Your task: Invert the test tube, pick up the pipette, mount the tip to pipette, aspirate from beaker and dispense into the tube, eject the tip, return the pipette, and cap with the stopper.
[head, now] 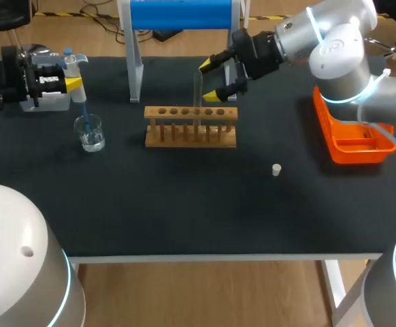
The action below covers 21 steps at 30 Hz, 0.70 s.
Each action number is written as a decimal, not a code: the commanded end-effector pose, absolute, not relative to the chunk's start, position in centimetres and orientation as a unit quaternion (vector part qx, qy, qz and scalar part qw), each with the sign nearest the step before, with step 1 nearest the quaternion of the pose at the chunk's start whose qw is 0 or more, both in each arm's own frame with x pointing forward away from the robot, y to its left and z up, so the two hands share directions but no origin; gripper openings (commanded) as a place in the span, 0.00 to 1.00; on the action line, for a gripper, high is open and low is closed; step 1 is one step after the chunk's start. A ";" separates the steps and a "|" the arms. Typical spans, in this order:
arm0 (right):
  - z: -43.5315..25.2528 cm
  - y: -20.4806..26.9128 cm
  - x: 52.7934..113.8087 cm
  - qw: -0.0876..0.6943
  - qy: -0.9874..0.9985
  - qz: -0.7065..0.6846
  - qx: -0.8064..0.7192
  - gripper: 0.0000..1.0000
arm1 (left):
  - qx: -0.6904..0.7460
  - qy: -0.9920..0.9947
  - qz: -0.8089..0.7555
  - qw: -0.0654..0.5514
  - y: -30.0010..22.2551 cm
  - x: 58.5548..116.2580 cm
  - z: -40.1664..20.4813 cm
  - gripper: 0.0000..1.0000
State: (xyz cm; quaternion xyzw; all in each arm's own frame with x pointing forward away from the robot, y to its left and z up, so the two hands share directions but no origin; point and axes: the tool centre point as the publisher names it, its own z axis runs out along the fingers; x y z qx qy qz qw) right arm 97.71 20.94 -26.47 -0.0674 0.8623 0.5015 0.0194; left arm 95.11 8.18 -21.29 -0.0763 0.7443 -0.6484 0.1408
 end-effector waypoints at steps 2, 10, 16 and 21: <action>-26.9 21.5 98.4 0.012 0.866 0.495 -0.072 1.00 | -0.075 0.744 -0.649 0.139 8.3 95.1 -21.2 0.00; -28.3 22.1 99.0 -0.004 0.872 0.480 -0.096 1.00 | -0.075 0.744 -0.649 0.139 8.3 95.1 -21.2 0.00; -28.8 22.6 99.1 -0.004 0.876 0.472 -0.103 1.00 | -0.075 0.744 -0.649 0.139 8.3 95.1 -21.2 0.00; -29.4 23.0 98.9 0.003 0.881 0.461 -0.109 1.00 | -0.075 0.744 -0.649 0.139 8.3 95.1 -21.2 0.00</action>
